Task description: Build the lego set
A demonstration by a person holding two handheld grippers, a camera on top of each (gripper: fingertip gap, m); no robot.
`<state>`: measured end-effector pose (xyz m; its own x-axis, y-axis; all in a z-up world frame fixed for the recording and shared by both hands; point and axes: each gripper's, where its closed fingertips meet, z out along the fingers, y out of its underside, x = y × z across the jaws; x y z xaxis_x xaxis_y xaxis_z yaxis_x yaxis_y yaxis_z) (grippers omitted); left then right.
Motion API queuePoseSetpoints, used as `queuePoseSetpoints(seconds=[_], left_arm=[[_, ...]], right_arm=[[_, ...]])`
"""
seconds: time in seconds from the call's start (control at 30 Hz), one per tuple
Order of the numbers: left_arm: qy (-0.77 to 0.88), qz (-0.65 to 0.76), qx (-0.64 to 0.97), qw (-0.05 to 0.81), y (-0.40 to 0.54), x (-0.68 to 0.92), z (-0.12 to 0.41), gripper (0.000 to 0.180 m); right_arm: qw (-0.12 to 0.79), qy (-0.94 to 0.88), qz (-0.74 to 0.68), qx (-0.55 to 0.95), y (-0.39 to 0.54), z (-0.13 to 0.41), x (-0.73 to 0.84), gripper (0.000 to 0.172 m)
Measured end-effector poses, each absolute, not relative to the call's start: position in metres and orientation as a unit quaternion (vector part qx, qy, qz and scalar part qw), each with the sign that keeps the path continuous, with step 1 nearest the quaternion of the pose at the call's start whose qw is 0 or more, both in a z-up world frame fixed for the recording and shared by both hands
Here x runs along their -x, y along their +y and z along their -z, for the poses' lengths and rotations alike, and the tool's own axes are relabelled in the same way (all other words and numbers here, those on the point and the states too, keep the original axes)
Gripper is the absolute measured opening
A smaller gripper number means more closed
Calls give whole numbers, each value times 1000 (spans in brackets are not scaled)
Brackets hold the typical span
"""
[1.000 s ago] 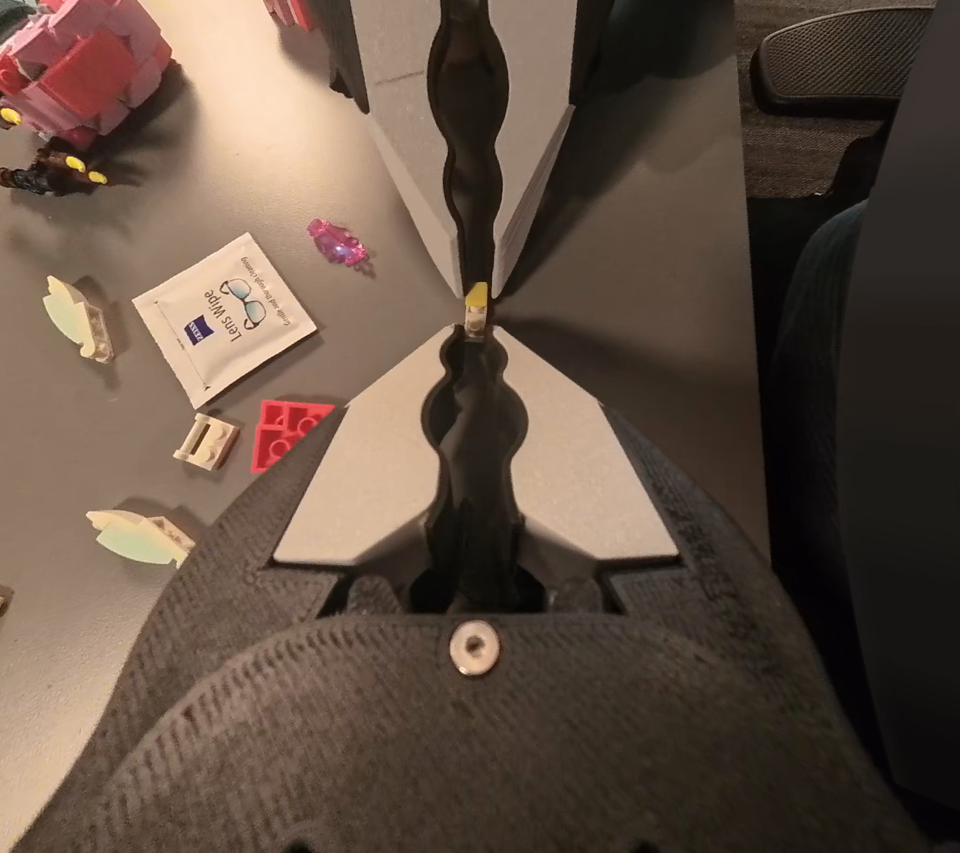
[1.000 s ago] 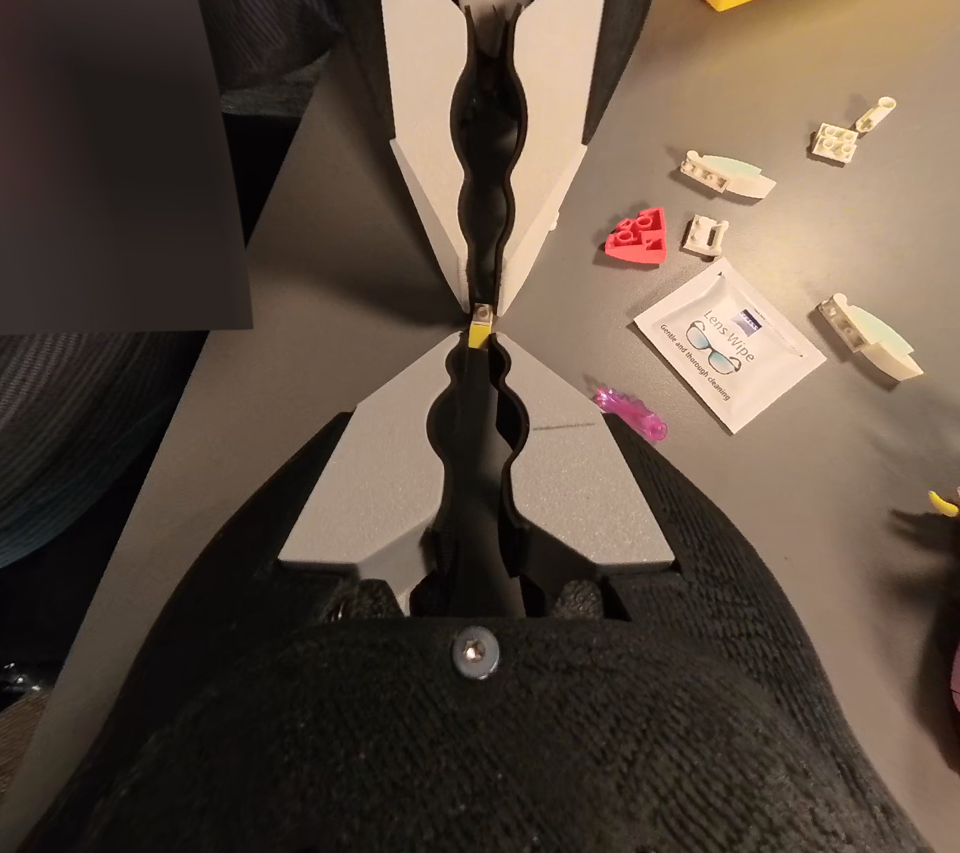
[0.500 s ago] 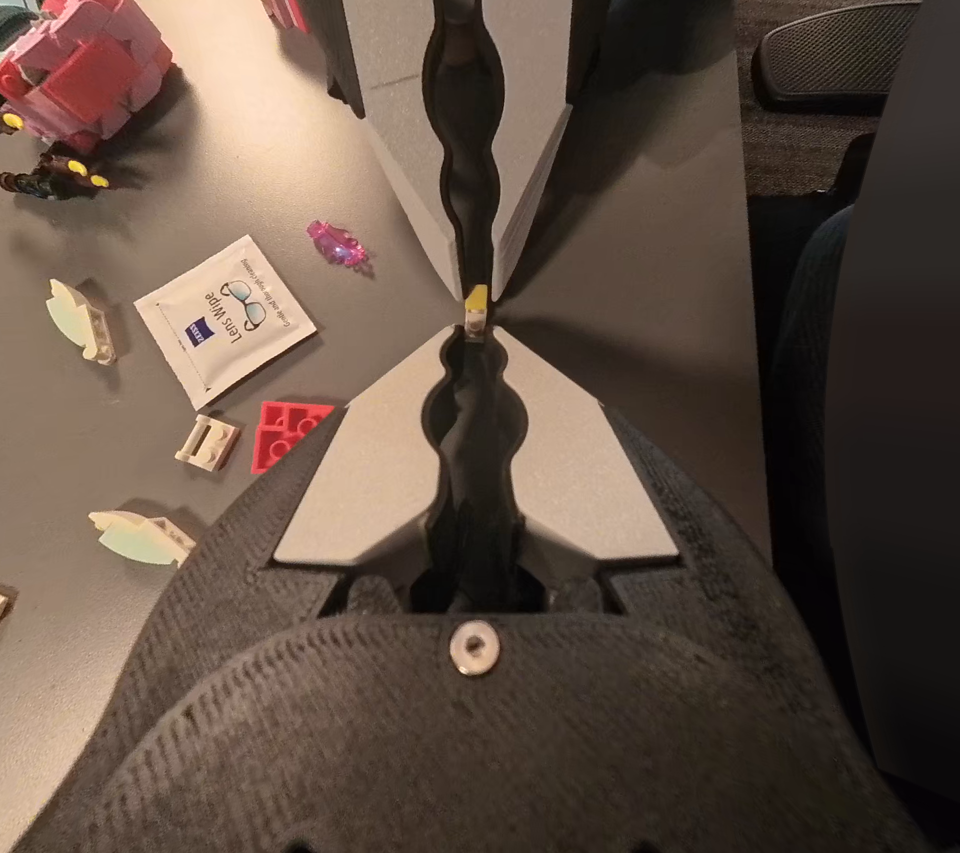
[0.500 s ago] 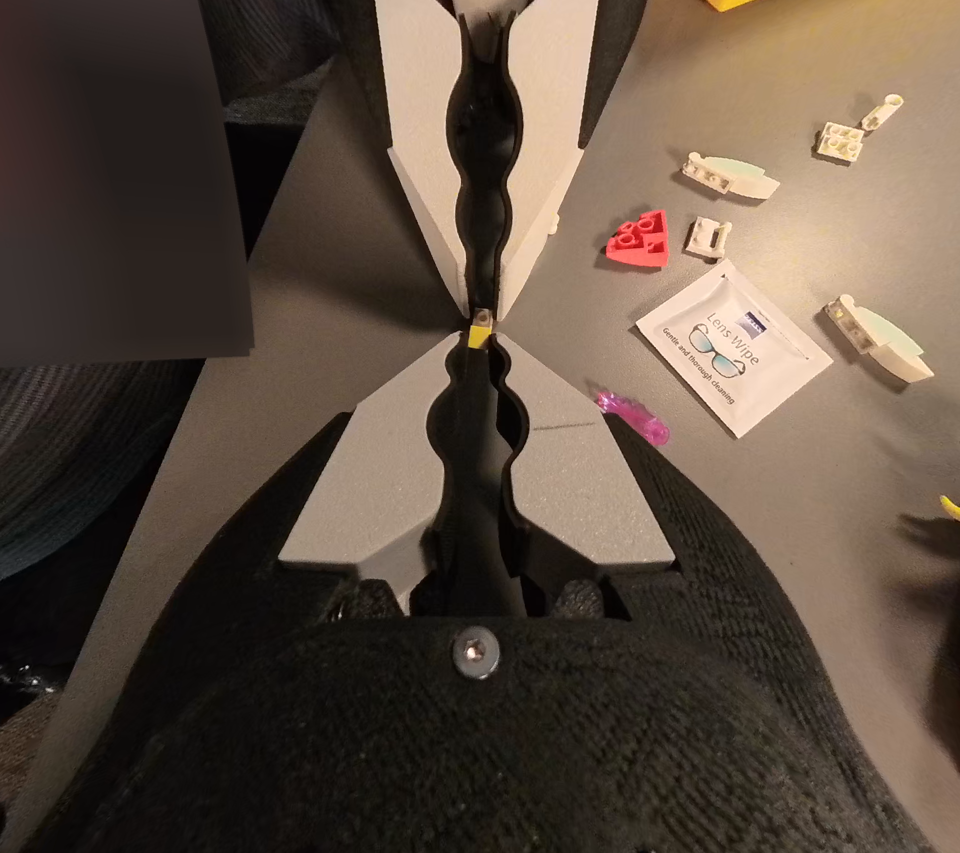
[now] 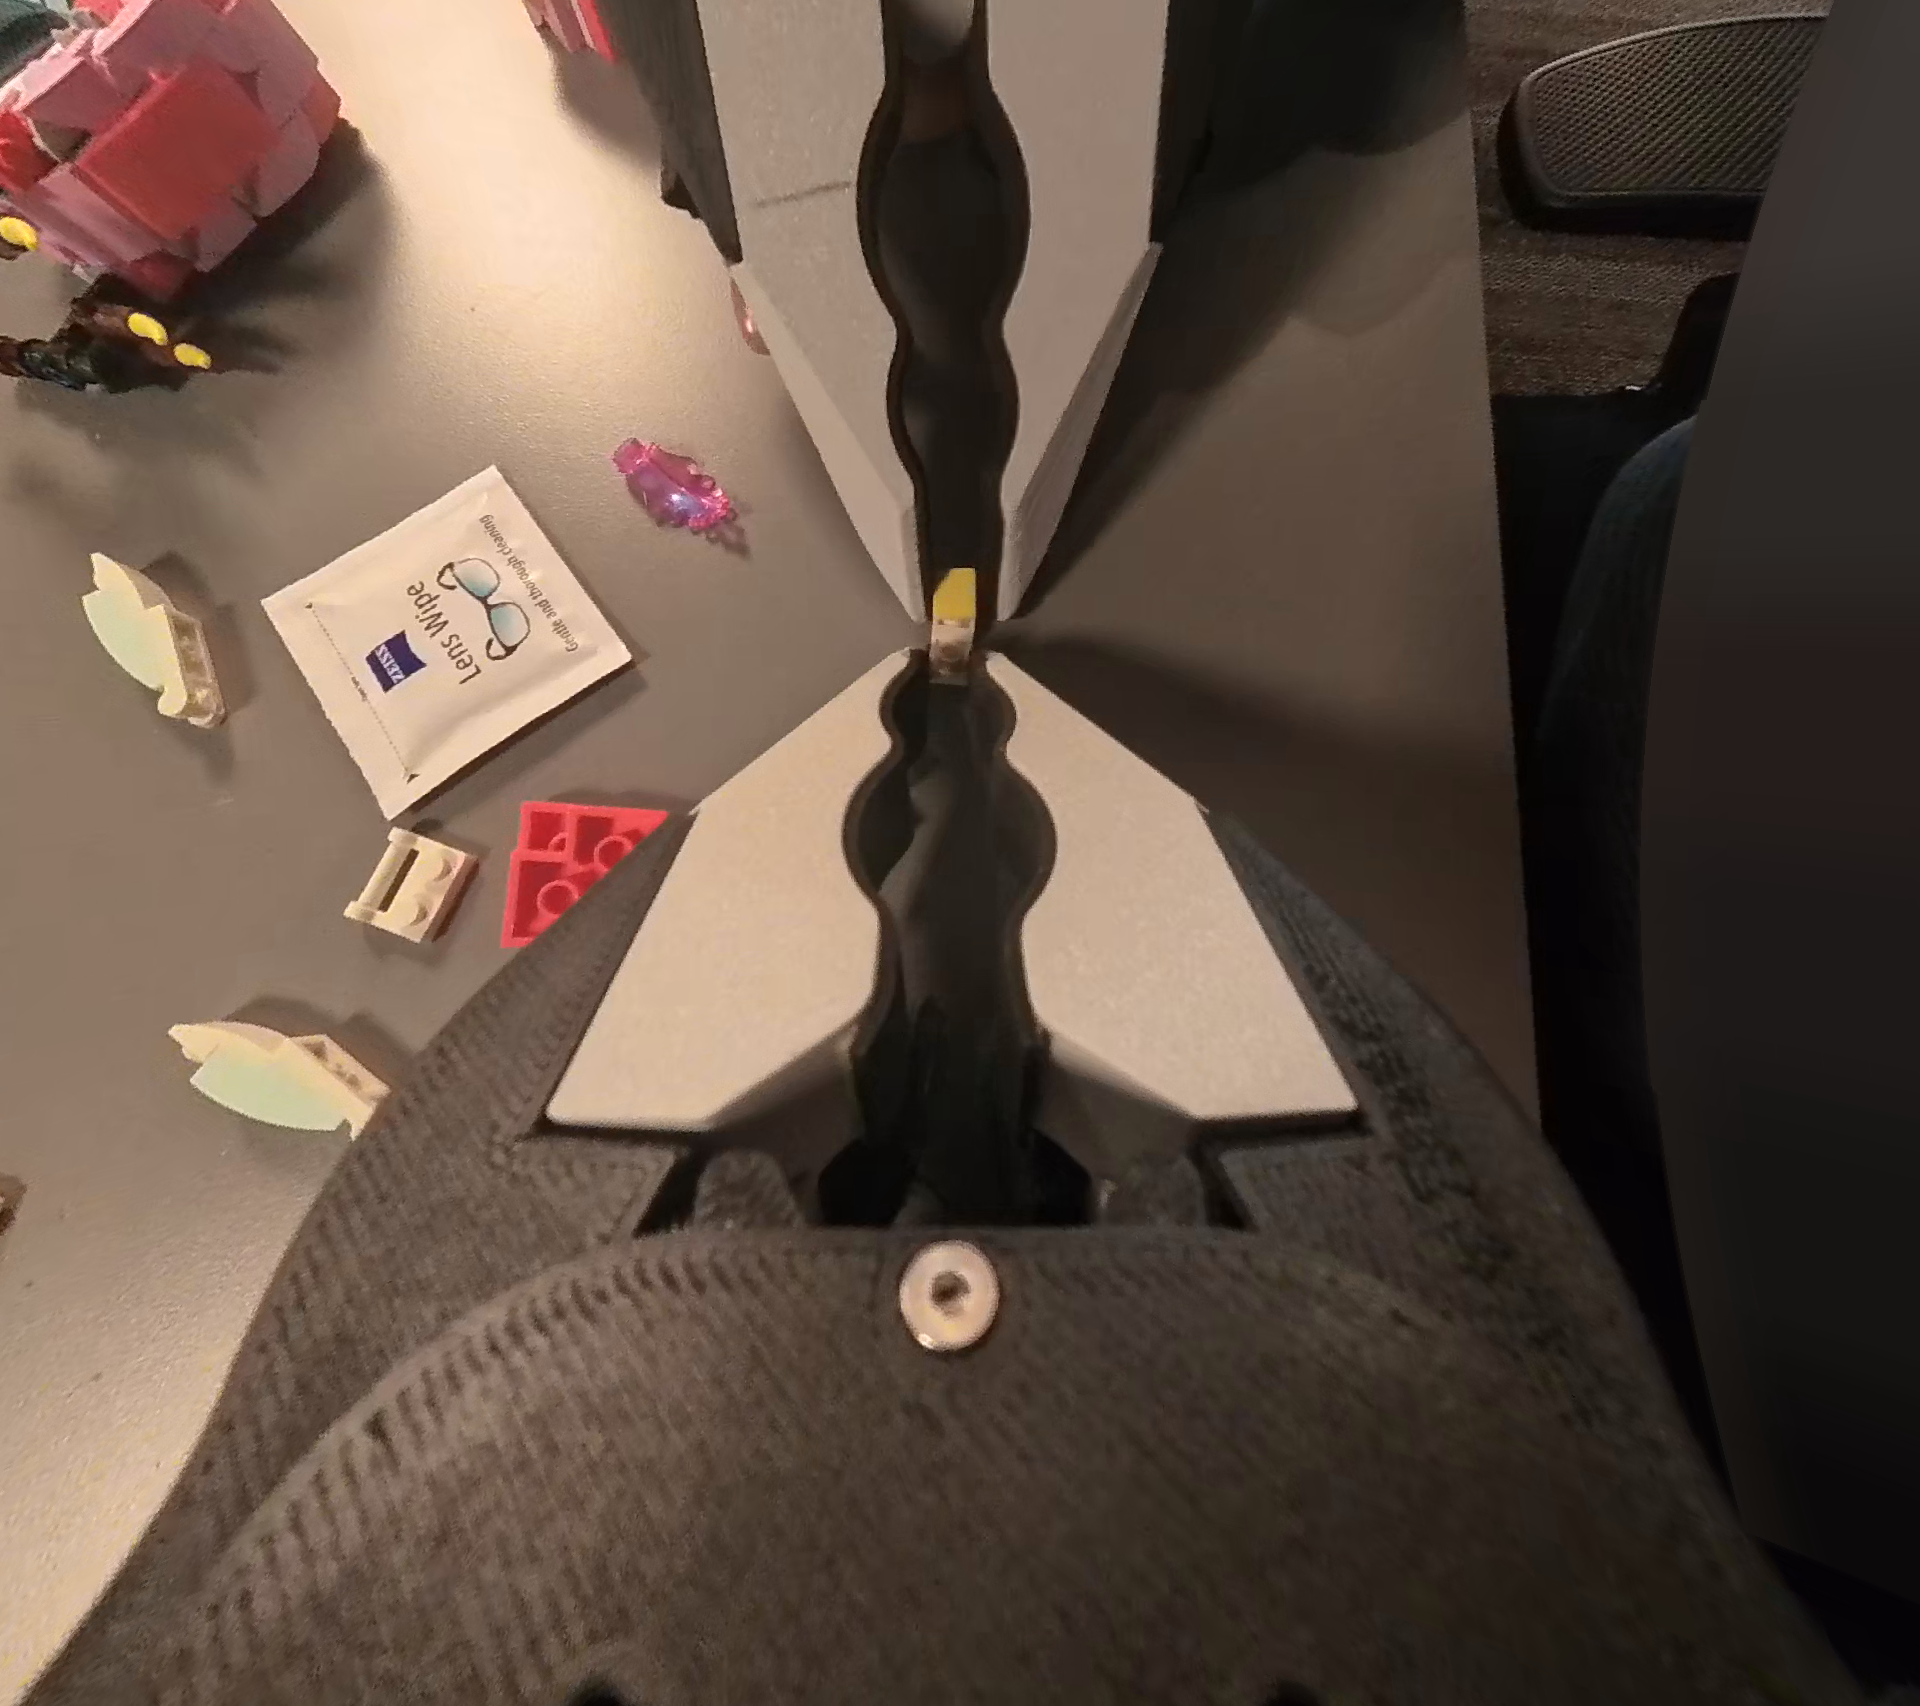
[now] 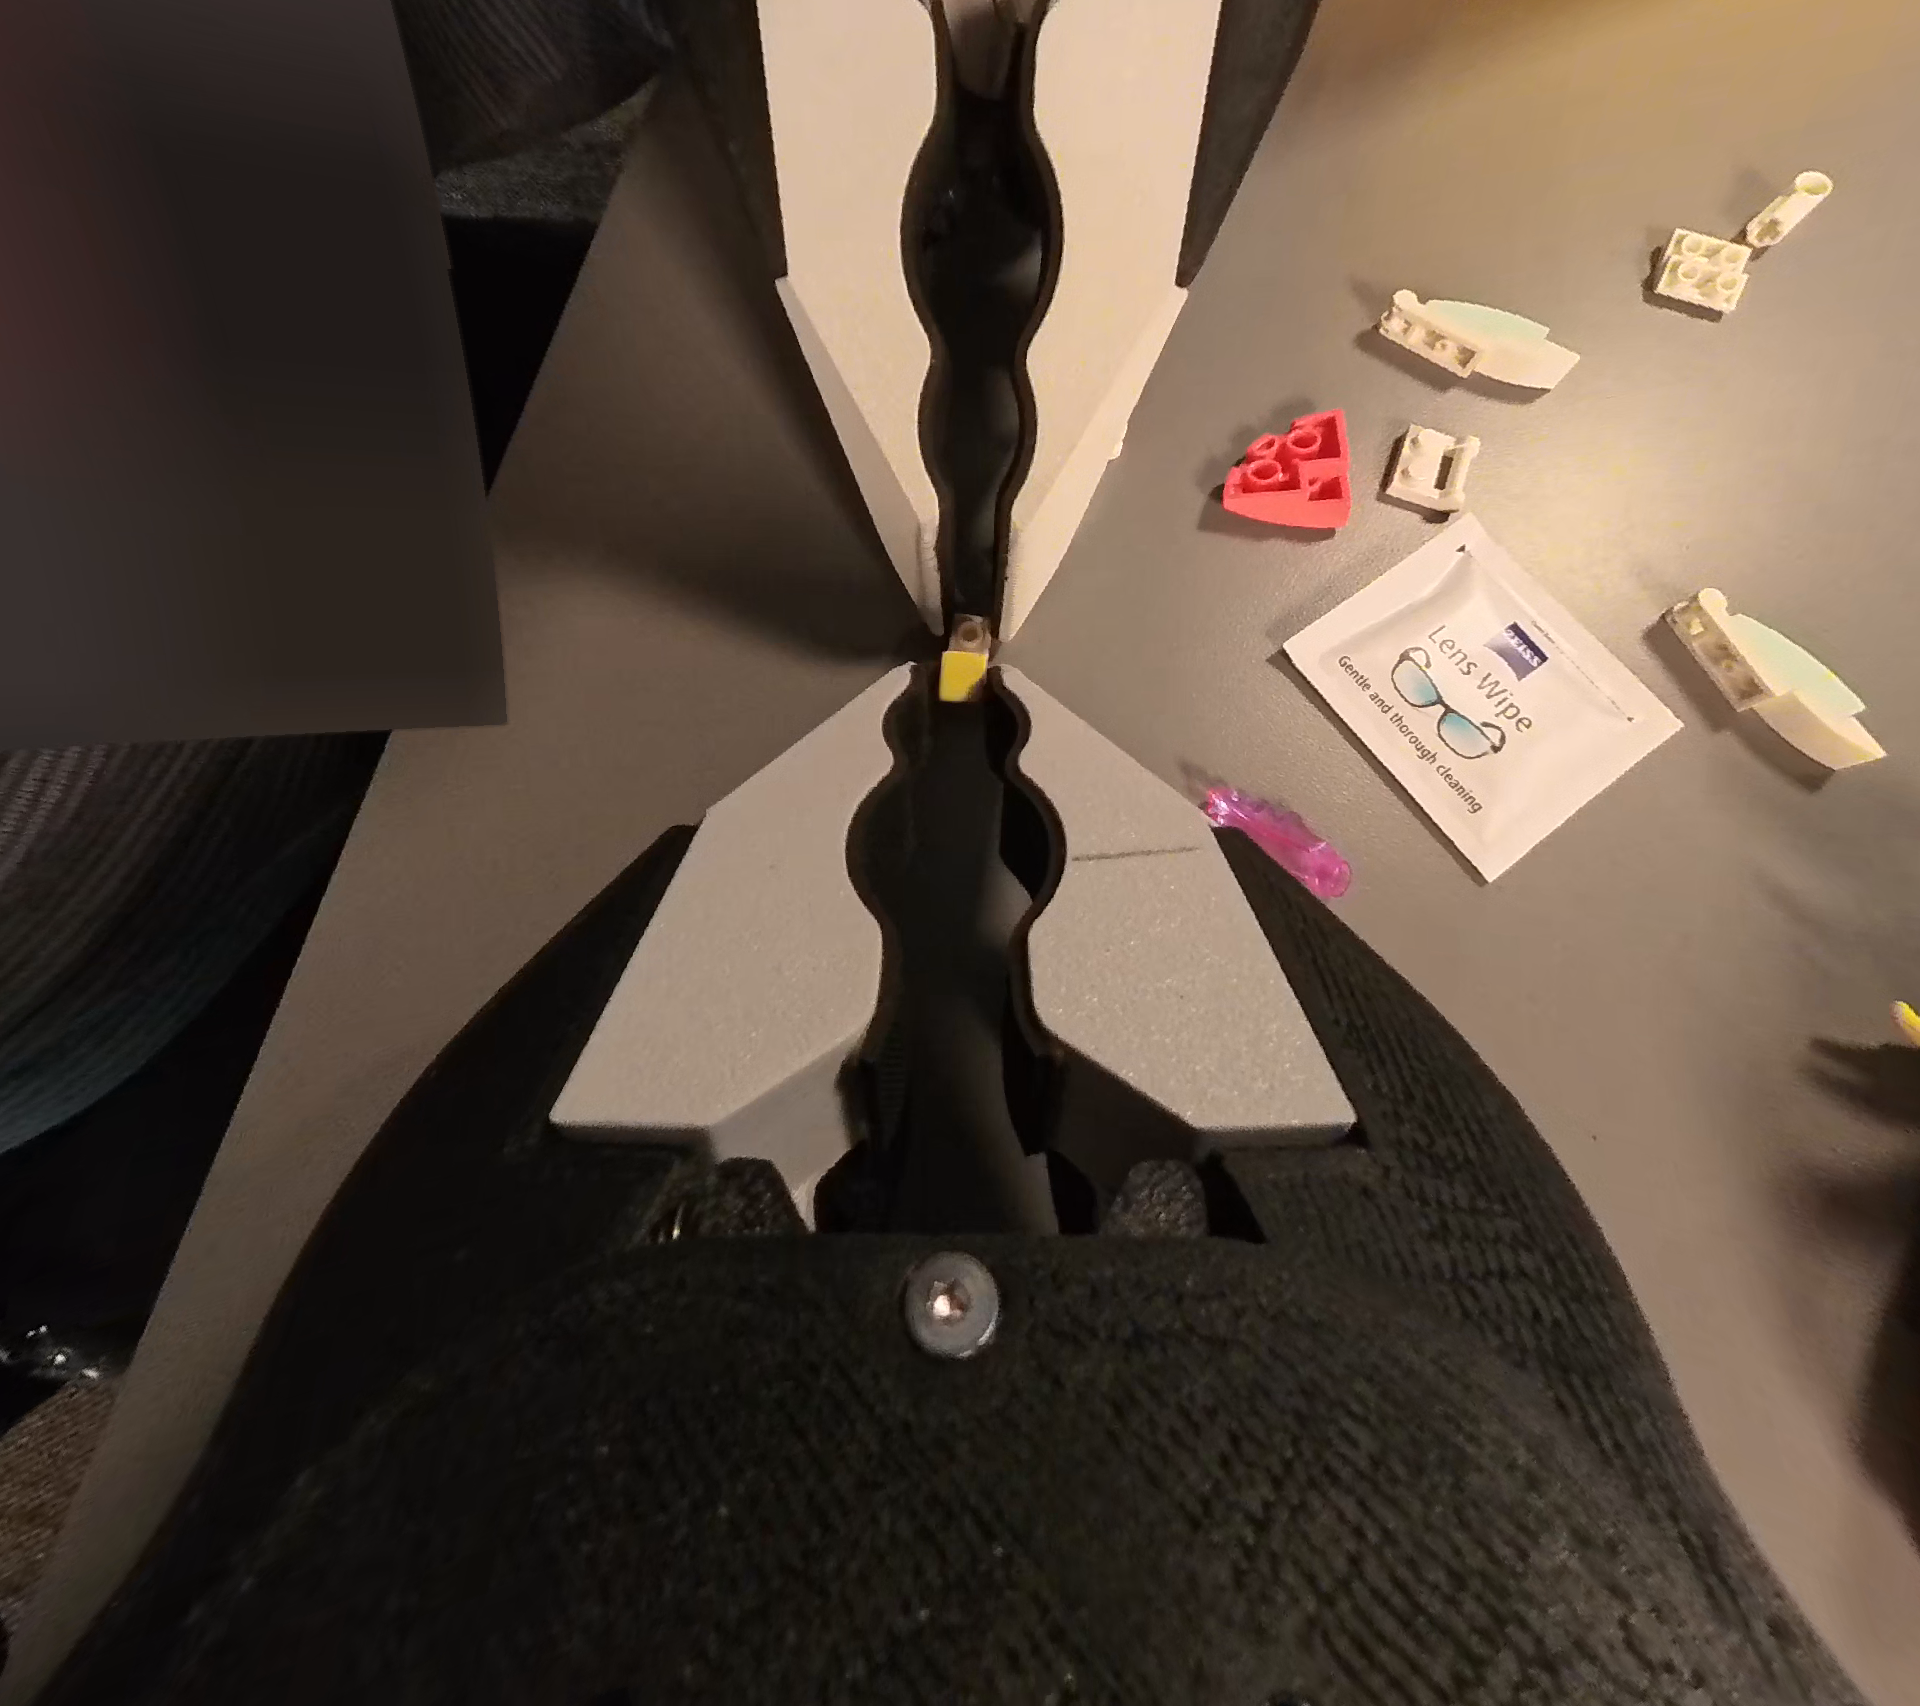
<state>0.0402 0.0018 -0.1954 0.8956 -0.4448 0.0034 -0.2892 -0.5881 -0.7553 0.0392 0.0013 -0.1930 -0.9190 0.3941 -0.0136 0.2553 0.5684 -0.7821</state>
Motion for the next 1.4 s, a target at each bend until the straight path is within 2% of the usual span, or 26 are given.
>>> queuePoseSetpoints(seconds=[0.4,0.7,1.4], left_arm=[[206,98,886,403,2,-40,195,8],[204,102,886,403,2,-40,195,7],[204,102,886,403,2,-40,195,8]], right_arm=[[90,-871,-443,191,3,187,-37,16],[51,-861,-457,216,12,186,-47,18],[50,-874,-439,205,10,192,-43,8]])
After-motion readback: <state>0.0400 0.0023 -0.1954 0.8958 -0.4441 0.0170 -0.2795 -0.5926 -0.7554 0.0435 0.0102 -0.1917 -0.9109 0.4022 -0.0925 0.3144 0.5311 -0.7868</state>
